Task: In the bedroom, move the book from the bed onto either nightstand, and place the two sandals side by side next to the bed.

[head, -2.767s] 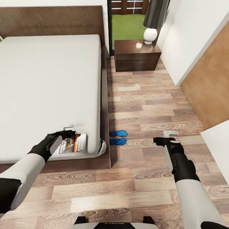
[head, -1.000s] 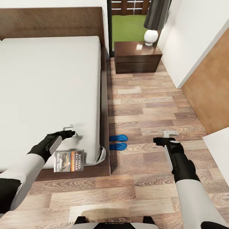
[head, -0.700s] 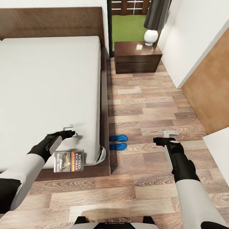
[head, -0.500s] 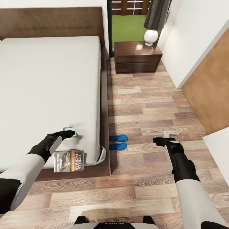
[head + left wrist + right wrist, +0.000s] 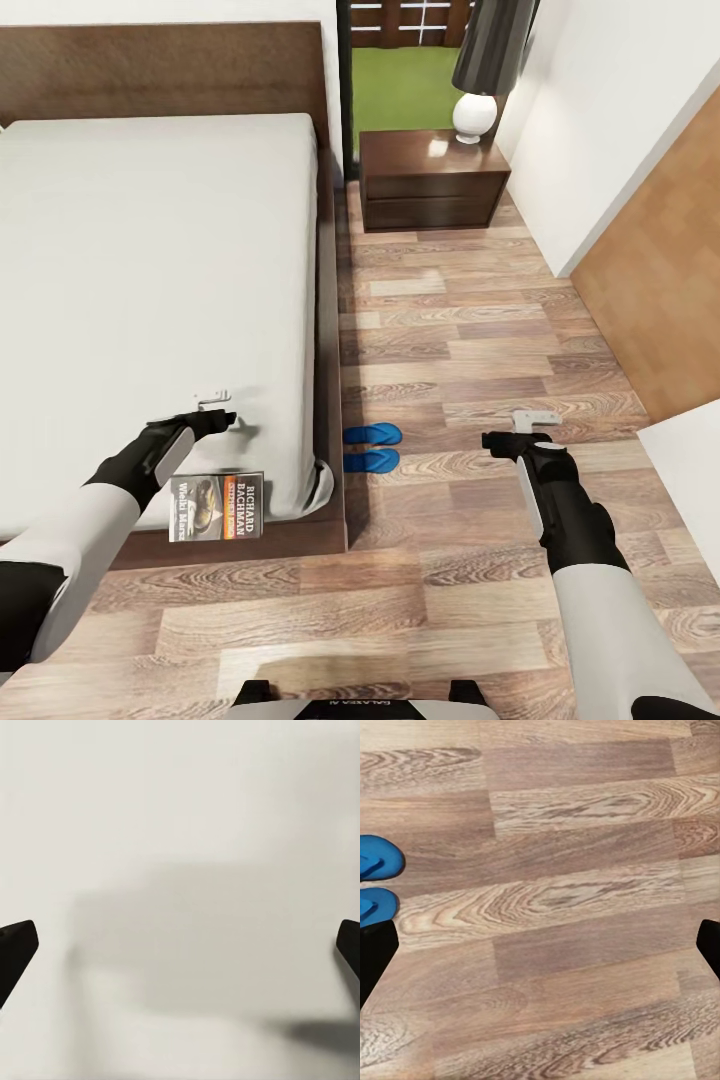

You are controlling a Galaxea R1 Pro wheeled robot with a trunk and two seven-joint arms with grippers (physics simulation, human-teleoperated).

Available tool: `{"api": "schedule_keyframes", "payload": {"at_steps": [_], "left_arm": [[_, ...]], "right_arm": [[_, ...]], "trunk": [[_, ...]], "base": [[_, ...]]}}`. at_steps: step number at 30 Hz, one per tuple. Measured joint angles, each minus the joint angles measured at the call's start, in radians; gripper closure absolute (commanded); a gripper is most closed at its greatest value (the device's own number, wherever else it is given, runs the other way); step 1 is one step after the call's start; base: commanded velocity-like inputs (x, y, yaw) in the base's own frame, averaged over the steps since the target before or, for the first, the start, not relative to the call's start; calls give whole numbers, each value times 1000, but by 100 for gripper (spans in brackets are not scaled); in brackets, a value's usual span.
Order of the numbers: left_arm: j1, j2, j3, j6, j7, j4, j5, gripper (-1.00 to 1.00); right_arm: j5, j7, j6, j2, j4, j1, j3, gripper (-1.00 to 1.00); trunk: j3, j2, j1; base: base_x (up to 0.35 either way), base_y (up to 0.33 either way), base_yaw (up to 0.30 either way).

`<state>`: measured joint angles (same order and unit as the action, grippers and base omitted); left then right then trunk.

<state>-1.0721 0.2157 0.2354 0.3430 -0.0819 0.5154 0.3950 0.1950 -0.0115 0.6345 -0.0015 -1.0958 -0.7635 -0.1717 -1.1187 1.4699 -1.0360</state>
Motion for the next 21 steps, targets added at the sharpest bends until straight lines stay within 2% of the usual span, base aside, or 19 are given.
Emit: {"api": "schedule_keyframes", "payload": {"at_steps": [3,16,21], "left_arm": [[0,0,0,0,0,0,-1,-100],[0,5,-5,4,-6,1,-10,-100],[0,35,-7,14,-6,8,-10,-100]], "right_arm": [[0,0,0,0,0,0,0,-100],[-1,0,0,0,9,0,1,-100],[-2,0,0,0,13,0,1,-100]], "trunk": [[0,0,0],[41,-91,50],[56,-126,69]], "base": [[0,0,0],[0,0,0],[0,0,0]]}}
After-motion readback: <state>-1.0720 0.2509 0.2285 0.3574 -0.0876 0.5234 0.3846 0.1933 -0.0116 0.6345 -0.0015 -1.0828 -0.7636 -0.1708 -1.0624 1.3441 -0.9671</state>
